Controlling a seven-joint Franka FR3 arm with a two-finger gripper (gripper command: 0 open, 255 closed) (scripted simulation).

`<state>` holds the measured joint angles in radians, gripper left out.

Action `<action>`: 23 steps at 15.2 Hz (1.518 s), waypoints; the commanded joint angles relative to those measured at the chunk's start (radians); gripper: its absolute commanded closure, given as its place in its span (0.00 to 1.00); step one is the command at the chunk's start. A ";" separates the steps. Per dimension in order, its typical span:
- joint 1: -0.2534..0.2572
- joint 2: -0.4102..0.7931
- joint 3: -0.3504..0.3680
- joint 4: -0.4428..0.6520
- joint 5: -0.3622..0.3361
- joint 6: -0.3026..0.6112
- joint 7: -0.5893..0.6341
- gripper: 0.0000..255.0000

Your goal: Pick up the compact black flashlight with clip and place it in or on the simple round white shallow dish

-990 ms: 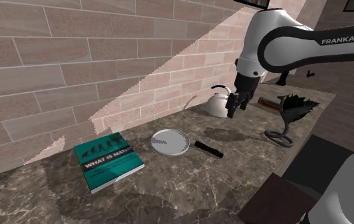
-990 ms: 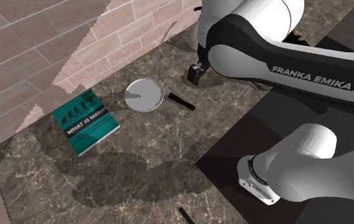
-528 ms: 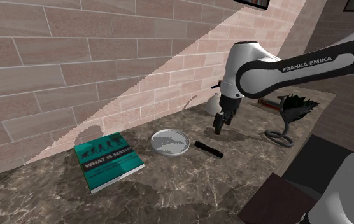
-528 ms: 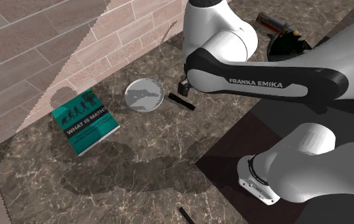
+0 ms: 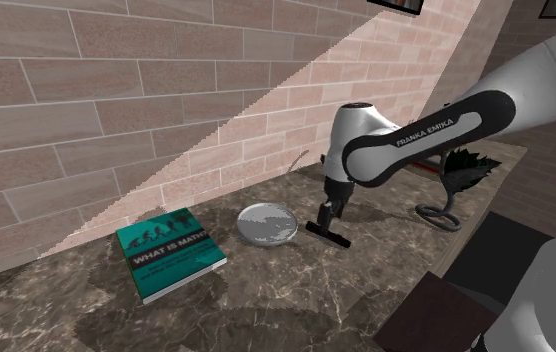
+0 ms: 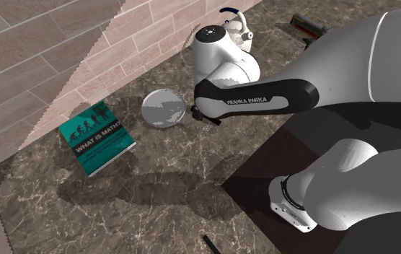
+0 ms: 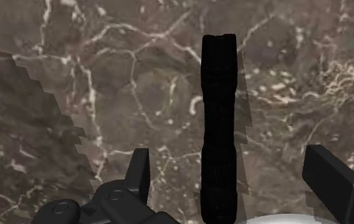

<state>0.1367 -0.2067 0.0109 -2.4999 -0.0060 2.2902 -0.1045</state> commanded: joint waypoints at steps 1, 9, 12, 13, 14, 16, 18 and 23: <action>0.002 0.021 0.002 -0.012 0.001 0.034 0.000 0.00; 0.002 0.067 0.002 -0.036 0.000 0.103 0.001 0.00; 0.002 0.067 0.002 -0.036 0.000 0.103 0.001 0.00; 0.002 0.067 0.002 -0.036 0.000 0.103 0.001 0.00; 0.002 0.067 0.002 -0.036 0.000 0.103 0.001 1.00; 0.002 0.067 0.002 -0.036 0.000 0.103 0.001 1.00; 0.002 0.067 0.002 -0.036 0.000 0.103 0.000 1.00; 0.002 0.067 0.002 -0.036 0.000 0.103 0.001 1.00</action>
<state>0.1386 -0.1403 0.0130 -2.5353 -0.0055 2.3937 -0.1046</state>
